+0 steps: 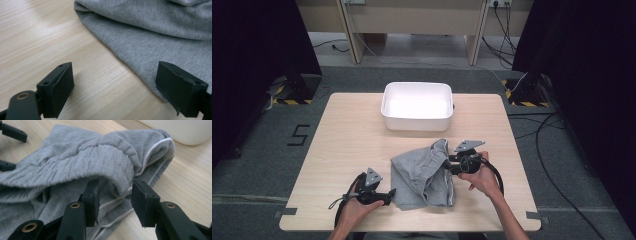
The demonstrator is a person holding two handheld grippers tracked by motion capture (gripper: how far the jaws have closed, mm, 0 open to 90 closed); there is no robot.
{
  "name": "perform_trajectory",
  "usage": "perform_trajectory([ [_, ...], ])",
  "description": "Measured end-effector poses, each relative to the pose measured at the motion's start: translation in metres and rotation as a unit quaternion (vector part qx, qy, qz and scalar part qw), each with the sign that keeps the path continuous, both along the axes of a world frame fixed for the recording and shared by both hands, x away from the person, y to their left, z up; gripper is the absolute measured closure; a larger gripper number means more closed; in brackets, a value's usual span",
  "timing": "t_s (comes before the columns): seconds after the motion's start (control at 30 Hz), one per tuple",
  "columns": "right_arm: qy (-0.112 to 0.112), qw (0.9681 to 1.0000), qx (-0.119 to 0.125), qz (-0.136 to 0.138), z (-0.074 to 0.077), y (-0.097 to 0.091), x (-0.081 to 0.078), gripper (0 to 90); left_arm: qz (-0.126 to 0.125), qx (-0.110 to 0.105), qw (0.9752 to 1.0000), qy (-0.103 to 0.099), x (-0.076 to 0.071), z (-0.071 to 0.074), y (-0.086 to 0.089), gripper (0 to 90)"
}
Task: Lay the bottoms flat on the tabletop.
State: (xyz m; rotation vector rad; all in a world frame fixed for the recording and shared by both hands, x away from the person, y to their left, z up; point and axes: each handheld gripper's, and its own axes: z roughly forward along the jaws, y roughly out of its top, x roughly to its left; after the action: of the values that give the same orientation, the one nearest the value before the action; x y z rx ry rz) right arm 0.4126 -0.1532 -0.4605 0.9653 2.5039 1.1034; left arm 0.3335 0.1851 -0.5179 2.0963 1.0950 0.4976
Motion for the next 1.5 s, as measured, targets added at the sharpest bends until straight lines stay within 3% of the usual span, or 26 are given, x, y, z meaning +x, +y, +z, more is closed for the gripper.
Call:
perform_trajectory([
  [0.07, -0.024, 0.9997, 0.001, 0.001, 0.004, 0.003, -0.003, 57.0, 0.001, 0.005, 0.9999, -0.011, -0.001, 0.004, 0.000, 19.8],
  [0.13, -0.042, 0.9990, -0.002, 0.013, 0.007, 0.006, -0.004, 60.4, 0.001, -0.022, 0.9997, -0.010, -0.002, 0.008, 0.000, 21.2],
  [0.23, -0.045, 0.9988, -0.010, 0.016, 0.008, 0.010, 0.000, 66.0, -0.014, -0.055, 0.9983, -0.009, -0.008, 0.016, -0.005, 20.6],
  [0.33, -0.043, 0.9987, -0.007, 0.025, 0.006, 0.014, 0.004, 79.6, -0.029, -0.061, 0.9975, -0.020, -0.014, 0.023, -0.013, 20.5],
  [0.53, -0.055, 0.9979, 0.002, 0.033, 0.024, 0.033, 0.011, 83.6, -0.041, -0.082, 0.9956, -0.019, -0.019, 0.028, -0.020, 20.1],
  [0.7, -0.068, 0.9969, 0.008, 0.039, 0.050, 0.059, 0.017, 84.9, -0.048, -0.121, 0.9914, -0.015, -0.026, 0.034, -0.021, 19.3],
  [0.83, -0.073, 0.9965, -0.003, 0.039, 0.062, 0.071, 0.020, 85.1, -0.062, -0.149, 0.9869, -0.002, -0.028, 0.037, -0.030, 20.8],
  [0.93, -0.077, 0.9964, -0.009, 0.033, 0.064, 0.071, 0.022, 85.4, -0.078, -0.154, 0.9849, 0.010, -0.027, 0.034, -0.042, 24.5],
  [1.03, -0.073, 0.9971, -0.007, 0.022, 0.064, 0.067, 0.023, 85.5, -0.095, -0.171, 0.9802, 0.032, -0.026, 0.031, -0.058, 26.3],
  [1.23, -0.071, 0.9974, -0.005, 0.012, 0.064, 0.057, 0.024, 85.5, -0.110, -0.171, 0.9779, 0.049, -0.022, 0.026, -0.090, 25.7],
  [1.33, -0.071, 0.9974, -0.001, 0.011, 0.065, 0.053, 0.023, 85.5, -0.098, -0.167, 0.9799, 0.048, -0.020, 0.024, -0.097, 25.9],
  [1.37, -0.069, 0.9976, 0.002, 0.011, 0.064, 0.052, 0.023, 85.5, -0.096, -0.166, 0.9803, 0.047, -0.018, 0.023, -0.098, 28.1],
  [1.43, -0.068, 0.9976, 0.004, 0.012, 0.062, 0.050, 0.022, 85.5, -0.094, -0.159, 0.9822, 0.035, -0.015, 0.020, -0.098, 42.3],
  [1.47, -0.067, 0.9977, 0.006, 0.011, 0.062, 0.050, 0.021, 85.5, -0.094, -0.160, 0.9819, 0.037, -0.012, 0.018, -0.097, 48.7],
  [1.5, -0.066, 0.9977, 0.005, 0.011, 0.061, 0.048, 0.020, 85.5, -0.099, -0.168, 0.9799, 0.043, -0.010, 0.017, -0.094, 57.6],
])
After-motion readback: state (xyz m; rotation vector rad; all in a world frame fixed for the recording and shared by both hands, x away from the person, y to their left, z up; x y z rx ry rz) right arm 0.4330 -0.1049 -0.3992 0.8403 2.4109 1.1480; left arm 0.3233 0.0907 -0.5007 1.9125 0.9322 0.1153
